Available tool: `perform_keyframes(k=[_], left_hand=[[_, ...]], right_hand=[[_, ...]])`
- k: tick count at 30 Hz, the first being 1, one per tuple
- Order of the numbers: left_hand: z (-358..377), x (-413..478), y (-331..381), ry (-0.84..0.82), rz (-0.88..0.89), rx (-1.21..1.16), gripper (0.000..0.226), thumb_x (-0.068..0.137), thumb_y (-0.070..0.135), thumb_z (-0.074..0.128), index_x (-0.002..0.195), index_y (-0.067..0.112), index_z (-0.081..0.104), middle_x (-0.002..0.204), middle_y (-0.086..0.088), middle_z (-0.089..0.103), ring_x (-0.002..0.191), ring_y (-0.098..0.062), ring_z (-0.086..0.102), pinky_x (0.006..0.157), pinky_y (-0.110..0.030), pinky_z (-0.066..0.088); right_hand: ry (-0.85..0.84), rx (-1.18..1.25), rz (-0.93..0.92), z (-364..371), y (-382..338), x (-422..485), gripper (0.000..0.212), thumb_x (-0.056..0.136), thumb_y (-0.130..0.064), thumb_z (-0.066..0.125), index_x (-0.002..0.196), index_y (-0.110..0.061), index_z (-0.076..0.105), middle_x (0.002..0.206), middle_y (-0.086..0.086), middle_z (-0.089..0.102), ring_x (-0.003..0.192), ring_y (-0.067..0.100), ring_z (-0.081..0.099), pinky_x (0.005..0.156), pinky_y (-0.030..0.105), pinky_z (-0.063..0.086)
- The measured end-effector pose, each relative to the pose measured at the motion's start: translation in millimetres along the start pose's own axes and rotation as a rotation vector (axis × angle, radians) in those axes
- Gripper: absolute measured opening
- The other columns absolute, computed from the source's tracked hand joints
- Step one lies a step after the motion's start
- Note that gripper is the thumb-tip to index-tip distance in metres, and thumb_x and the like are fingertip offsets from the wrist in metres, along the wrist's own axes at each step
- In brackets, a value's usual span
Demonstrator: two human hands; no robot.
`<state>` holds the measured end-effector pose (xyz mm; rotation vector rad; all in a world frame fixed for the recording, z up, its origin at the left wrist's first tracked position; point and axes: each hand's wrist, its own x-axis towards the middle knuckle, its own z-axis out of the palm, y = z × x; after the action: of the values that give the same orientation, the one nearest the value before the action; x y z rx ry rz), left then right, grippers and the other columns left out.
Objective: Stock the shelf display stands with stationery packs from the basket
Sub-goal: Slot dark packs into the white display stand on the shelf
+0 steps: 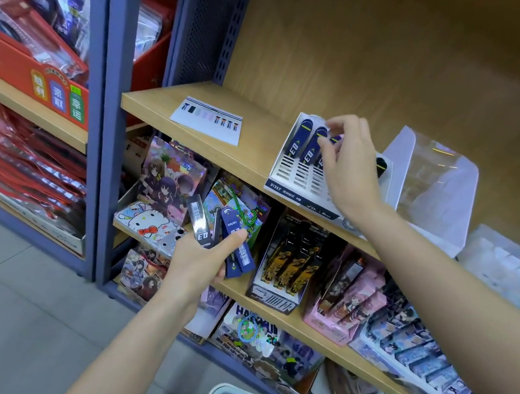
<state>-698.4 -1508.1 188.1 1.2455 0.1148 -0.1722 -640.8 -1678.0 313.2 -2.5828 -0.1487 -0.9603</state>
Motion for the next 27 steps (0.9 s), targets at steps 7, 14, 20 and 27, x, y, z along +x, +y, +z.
perform_keyframes(k=[7,14,20,27], left_hand=[[6,2,-7,-0.012,-0.062,-0.103,0.023,0.082,0.024,0.073,0.069,0.014,0.058,0.043,0.004,0.038,0.039,-0.009,0.033,0.036,-0.018,0.026],[6,0,-12,-0.033,-0.06,-0.151,0.018,0.085,0.021,0.069,0.072,0.013,0.06,0.046,0.003,0.042,0.04,-0.009,0.034,0.036,-0.017,0.027],[4,0,-16,-0.03,-0.064,-0.137,0.018,0.085,0.019,0.069,0.086,0.002,0.068,0.053,-0.001,0.044,0.039,-0.008,0.033,0.036,-0.016,0.029],[1,2,-18,0.013,-0.103,-0.055,0.02,0.082,0.021,0.073,0.085,0.002,0.066,0.046,0.001,0.04,0.037,-0.01,0.033,0.036,-0.017,0.03]], right_hand=[[-0.518,0.227,0.078,13,-24,-106,0.017,0.091,-0.026,0.06,0.108,-0.023,0.056,0.095,-0.014,0.055,0.08,-0.004,0.054,0.069,0.005,0.04],[-0.575,0.308,0.223,30,-26,-122,0.016,0.089,-0.022,0.064,0.104,-0.02,0.059,0.079,-0.013,0.058,0.065,-0.005,0.055,0.07,0.011,0.048],[-0.589,0.323,0.377,20,-25,-119,0.008,0.1,-0.02,0.039,0.107,-0.015,0.041,0.076,-0.002,0.054,0.06,0.012,0.049,0.052,0.015,0.041],[-0.551,0.335,0.339,5,-24,-113,0.021,0.1,-0.039,0.033,0.095,-0.019,0.037,0.065,-0.002,0.044,0.049,0.008,0.036,0.051,0.024,0.031]])
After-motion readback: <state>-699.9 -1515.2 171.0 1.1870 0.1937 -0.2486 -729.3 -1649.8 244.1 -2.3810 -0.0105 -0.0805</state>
